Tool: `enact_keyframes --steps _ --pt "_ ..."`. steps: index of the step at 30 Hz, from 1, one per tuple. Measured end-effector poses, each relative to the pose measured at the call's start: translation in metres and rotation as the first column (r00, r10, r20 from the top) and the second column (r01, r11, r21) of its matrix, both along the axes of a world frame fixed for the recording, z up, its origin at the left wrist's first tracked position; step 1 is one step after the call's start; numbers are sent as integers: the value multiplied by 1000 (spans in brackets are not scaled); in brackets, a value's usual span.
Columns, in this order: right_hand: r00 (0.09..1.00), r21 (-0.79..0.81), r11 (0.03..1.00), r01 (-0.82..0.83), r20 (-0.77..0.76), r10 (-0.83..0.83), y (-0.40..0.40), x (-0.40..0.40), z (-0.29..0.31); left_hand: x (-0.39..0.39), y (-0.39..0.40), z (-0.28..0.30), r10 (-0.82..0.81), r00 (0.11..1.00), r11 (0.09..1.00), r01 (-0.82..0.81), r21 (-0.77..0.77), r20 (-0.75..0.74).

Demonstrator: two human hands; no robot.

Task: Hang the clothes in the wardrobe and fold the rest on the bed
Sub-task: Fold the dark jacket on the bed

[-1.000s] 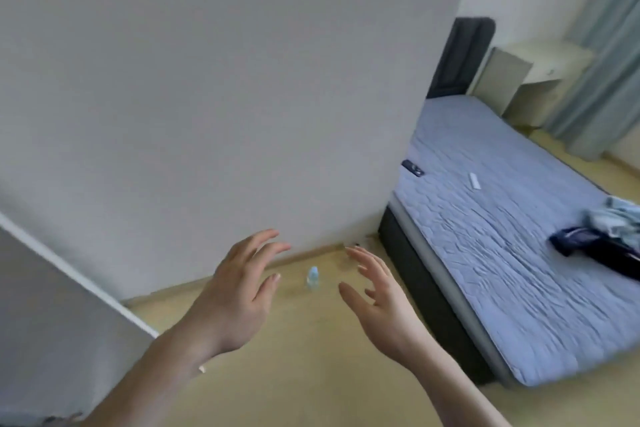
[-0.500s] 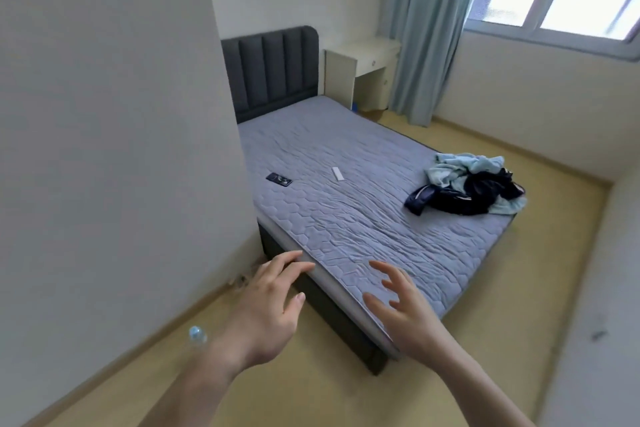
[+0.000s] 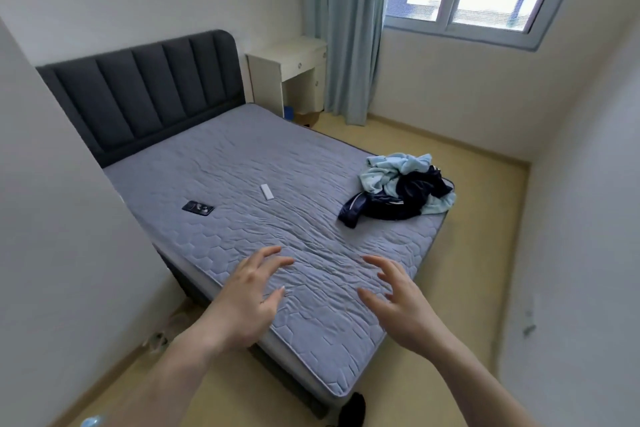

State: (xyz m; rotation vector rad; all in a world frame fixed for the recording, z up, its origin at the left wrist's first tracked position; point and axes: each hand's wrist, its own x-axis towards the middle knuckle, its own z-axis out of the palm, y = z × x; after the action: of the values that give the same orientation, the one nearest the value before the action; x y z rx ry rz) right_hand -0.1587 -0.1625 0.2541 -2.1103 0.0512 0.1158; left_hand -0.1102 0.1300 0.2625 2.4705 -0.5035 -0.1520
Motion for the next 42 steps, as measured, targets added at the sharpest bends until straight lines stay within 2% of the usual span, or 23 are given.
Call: enact_keyframes --steps 5,10,15,19,22,28,32,38,42 --pt "999 -67 998 13 -34 -15 -78 77 -10 100 -66 -25 -9 999 1000 8 -21 -40" --pt "994 -125 988 96 -42 -102 -167 150 -6 201 -143 -34 -34 997 999 32 -23 -66" --pt "975 -125 970 209 -51 -217 -248 201 -14 284 -234 -31 -137 985 990 139 10 -104" --pt "964 -122 967 223 -117 -237 -302 251 -34 341 -295 -32 -166 978 986 167 -1 -127" --pt "968 -94 979 182 -158 -195 -338 302 -53 382 -323 -46 -107 981 994 109 4 -165" --pt "974 -28 999 45 -220 -50 -416 446 -103 459 -366 -92 113 966 993 -102 58 -232" --pt "957 -42 997 -63 -284 49 -478 544 -141 502 -424 -115 295 905 955 -284 81 -306" --pt "904 -131 971 -200 -406 131 -558 647 -182 583 -515 -103 433 833 897 -434 79 -344" --pt "868 -149 962 -229 -479 132 -595 694 -201 613 -562 -99 439 814 889 -454 55 -379"
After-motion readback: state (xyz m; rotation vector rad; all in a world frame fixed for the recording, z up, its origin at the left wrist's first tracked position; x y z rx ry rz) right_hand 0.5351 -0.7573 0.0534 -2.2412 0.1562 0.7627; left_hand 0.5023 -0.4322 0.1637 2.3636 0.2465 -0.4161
